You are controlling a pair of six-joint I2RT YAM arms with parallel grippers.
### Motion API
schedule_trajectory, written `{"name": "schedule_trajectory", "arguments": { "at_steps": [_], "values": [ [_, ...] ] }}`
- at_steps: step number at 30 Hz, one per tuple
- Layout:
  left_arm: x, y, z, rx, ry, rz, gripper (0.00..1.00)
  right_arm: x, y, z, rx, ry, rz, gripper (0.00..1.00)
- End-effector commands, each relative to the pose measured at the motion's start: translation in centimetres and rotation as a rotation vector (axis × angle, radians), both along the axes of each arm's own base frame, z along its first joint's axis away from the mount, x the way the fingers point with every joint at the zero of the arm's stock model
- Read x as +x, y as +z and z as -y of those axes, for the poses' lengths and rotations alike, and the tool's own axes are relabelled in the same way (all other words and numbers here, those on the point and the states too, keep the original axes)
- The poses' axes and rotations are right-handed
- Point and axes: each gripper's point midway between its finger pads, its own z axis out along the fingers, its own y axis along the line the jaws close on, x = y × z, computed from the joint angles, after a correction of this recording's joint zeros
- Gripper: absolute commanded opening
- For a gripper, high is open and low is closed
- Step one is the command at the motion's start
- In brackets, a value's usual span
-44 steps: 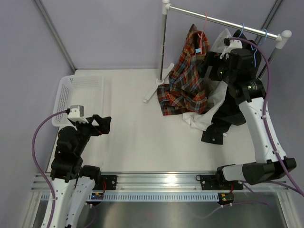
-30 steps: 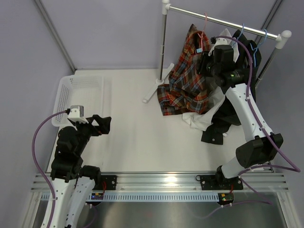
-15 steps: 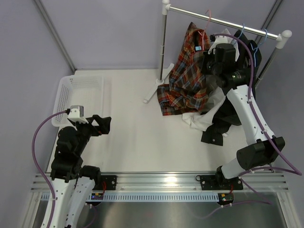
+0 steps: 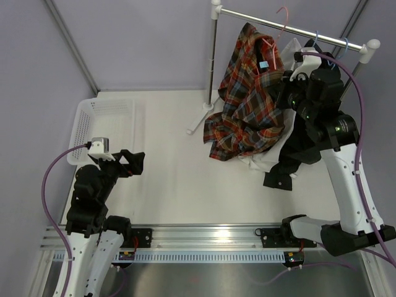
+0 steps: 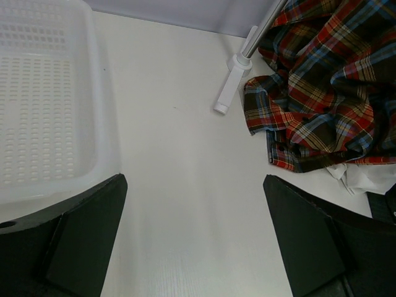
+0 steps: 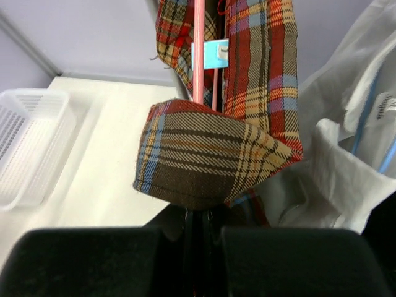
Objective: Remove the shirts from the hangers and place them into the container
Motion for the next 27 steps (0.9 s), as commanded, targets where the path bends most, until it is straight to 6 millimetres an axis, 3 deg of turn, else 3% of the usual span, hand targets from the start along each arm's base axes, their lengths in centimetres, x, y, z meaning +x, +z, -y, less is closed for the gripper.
{"name": "schedule_trajectory", "arguments": {
  "at_steps": [1,4,8,11,12,17,18,19,21,22,27],
  "values": [
    [0.5,0.7,0.0,0.0,0.003,0.037,0.99,-2.7,-0.3,-2.4,0.006,0.149,-0.026,0.0],
    [0.6,0.9,-0.1,-0.01,0.012,0.038,0.99,-4.9,0.4,-3.5,-0.026,0.229,-0.019,0.0],
    [0.8,3.1,0.3,-0.039,0.001,0.053,0.99,-7.7,4.2,-5.3,-0.01,0.373,0.065,0.0],
    [0.3,7.8,1.6,-0.087,-0.069,0.113,0.99,-9.4,6.5,-7.3,0.019,0.476,0.108,0.0],
    [-0.4,11.0,1.9,-0.117,-0.083,0.169,0.99,-9.8,6.9,-8.0,0.028,0.504,0.117,0.0],
    [-0.9,18.2,4.0,-0.172,-0.211,0.239,0.99,-11.1,8.8,-13.6,0.049,0.654,0.192,0.0],
    [-1.0,19.3,4.3,-0.18,-0.227,0.252,0.99,-11.0,8.8,-14.1,0.047,0.656,0.193,0.0],
    [-1.9,21.8,4.7,-0.187,-0.26,0.298,0.99,-10.9,8.9,-14.6,0.05,0.661,0.198,0.0],
    [-1.5,23.4,5.4,-0.205,-0.301,0.298,0.99,-10.3,8.8,-15.8,0.074,0.669,0.197,0.0],
    [-2.4,25.7,5.6,-0.211,-0.321,0.345,0.99,-10.2,8.7,-16.2,0.08,0.671,0.2,0.0],
    [-1.9,29.6,6.5,-0.231,-0.365,0.383,0.99,-9.4,6.2,-18.5,0.109,0.687,0.159,0.0]
  ]
}}
